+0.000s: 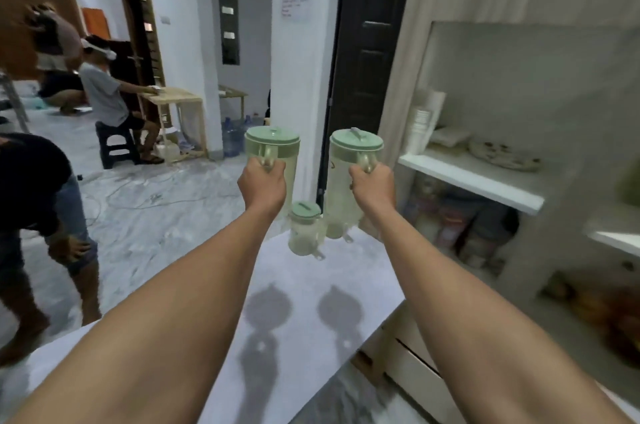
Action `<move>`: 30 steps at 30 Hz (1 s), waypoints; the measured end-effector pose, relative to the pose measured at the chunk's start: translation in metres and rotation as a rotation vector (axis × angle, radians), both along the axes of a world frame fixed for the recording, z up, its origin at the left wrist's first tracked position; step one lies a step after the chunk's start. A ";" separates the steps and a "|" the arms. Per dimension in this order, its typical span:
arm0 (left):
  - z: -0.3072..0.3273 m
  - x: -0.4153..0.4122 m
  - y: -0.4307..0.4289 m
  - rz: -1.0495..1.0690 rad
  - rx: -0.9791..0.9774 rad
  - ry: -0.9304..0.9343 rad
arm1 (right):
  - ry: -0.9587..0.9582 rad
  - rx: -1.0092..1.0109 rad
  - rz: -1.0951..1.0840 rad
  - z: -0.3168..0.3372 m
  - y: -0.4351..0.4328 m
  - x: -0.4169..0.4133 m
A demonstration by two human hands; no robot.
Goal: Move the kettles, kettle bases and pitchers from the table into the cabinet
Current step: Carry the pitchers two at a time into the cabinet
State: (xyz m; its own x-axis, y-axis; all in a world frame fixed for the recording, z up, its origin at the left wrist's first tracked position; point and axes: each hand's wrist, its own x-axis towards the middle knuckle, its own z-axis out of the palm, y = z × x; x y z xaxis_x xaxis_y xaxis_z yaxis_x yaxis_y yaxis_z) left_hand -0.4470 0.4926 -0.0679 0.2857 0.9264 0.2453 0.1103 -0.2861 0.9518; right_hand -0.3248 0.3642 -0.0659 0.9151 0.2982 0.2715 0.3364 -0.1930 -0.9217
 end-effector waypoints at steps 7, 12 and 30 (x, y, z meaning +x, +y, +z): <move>0.049 0.034 -0.076 -0.218 0.033 -0.118 | -0.061 0.004 -0.271 0.056 -0.109 -0.002; 0.080 0.059 -0.141 -0.376 0.072 -0.140 | -0.099 0.039 -0.455 0.086 -0.197 0.001; 0.118 0.154 -0.427 -0.841 0.059 -0.137 | -0.103 0.075 -0.833 0.120 -0.497 0.031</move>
